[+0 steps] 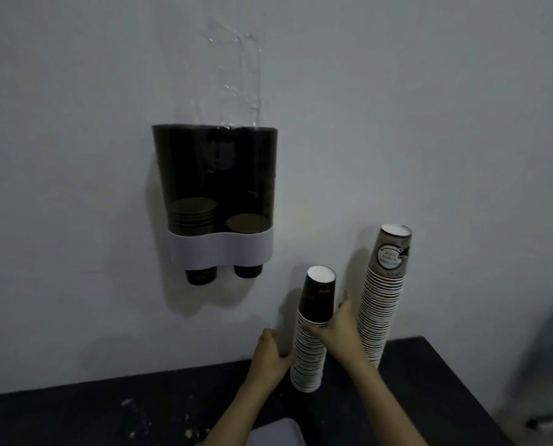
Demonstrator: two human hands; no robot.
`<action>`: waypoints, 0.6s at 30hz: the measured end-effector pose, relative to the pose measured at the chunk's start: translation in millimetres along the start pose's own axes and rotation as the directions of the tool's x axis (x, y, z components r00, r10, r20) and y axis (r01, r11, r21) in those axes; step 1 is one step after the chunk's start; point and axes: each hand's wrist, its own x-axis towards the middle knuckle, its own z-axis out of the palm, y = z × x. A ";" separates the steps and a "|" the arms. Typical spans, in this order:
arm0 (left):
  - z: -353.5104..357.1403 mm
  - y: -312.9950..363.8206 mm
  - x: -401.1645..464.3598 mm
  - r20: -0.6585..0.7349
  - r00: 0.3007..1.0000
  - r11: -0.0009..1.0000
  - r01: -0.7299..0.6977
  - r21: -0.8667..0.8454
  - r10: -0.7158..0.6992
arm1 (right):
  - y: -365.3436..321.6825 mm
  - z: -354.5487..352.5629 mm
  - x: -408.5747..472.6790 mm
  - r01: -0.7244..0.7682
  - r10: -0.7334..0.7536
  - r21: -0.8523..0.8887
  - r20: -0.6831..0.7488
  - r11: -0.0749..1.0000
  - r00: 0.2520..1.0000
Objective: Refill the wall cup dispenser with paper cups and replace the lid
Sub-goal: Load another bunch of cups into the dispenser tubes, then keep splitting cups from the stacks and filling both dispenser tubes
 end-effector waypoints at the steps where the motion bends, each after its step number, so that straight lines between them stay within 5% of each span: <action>1: 5.3 -6.1 5.5 0.001 1.000 1.000 0.002 0.024 -0.002 | 7.7 5.1 2.9 -0.004 0.004 0.025 0.005 1.000 1.000; 5: 25.4 -11.2 32.2 0.000 0.999 0.995 -0.053 0.087 0.053 | 28.0 19.2 19.8 -0.023 0.025 0.065 -0.015 0.998 1.000; 11: 46.2 5.8 55.7 -0.008 0.992 0.987 -0.126 -0.100 0.126 | 50.2 32.0 34.3 -0.047 0.043 -0.025 -0.126 0.999 0.991; 18: 48.8 2.5 53.8 -0.013 0.995 0.986 -0.102 -0.128 0.101 | 11.1 10.4 35.8 0.069 -0.061 0.035 -0.197 0.997 0.978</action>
